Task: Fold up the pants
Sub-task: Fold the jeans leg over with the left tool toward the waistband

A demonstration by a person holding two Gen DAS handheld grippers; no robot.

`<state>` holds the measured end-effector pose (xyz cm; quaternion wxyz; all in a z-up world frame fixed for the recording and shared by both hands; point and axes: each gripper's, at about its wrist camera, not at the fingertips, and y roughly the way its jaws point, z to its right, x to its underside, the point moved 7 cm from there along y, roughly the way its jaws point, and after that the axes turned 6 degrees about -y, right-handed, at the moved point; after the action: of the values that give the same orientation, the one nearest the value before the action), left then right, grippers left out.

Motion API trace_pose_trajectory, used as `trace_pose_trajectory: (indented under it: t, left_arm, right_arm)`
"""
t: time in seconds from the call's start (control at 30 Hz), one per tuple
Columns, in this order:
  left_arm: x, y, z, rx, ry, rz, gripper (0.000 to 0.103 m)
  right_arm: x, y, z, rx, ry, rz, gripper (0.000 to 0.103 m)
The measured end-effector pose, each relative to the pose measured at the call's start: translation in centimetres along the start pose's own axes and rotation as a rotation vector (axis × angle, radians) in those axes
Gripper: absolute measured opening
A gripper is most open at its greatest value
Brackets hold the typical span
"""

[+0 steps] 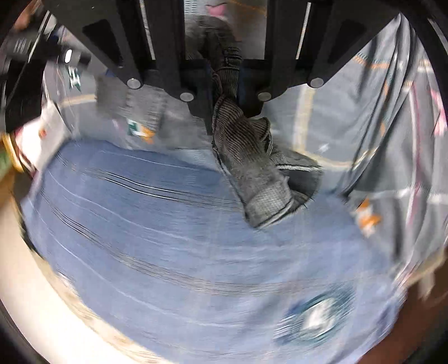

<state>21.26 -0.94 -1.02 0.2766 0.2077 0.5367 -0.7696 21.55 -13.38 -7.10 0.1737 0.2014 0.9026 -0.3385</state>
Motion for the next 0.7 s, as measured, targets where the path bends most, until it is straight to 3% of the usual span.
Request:
trace_pose_trajectory:
  t: [0.13,0.23,0.33,0.4,0.57,0.7]
  left_arm:
    - [2.1,-0.8,5.3,0.076,0.098,0.021,0.012]
    - [4.9,-1.1,9.3,0.145,0.202,0.027,0.012]
    - [8.1,-1.1,12.4,0.162,0.348,0.03,0.011]
    - [10.0,-0.3,13.5,0.177,0.382,-0.002,0.011]
    - [12.6,1.6,15.2,0.134,0.471,-0.027,0.011]
    - [13.7,2.1,16.1,0.078,0.558,-0.016,0.011]
  right_arm:
    - [-0.7,-4.6,2.6,-0.061,0.063,0.127,0.073]
    - [-1.5,-5.7,4.5,-0.071,0.096,0.139,0.075]
    - [-2.2,-6.9,5.5,-0.131,0.156,0.166,0.076]
    - [-2.5,-7.6,5.4,-0.148,0.158,0.176,0.077]
    - [-2.8,-8.4,4.4,-0.14,0.107,0.165,0.083]
    - [-2.9,-9.3,6.4,-0.039,0.125,0.158,0.087]
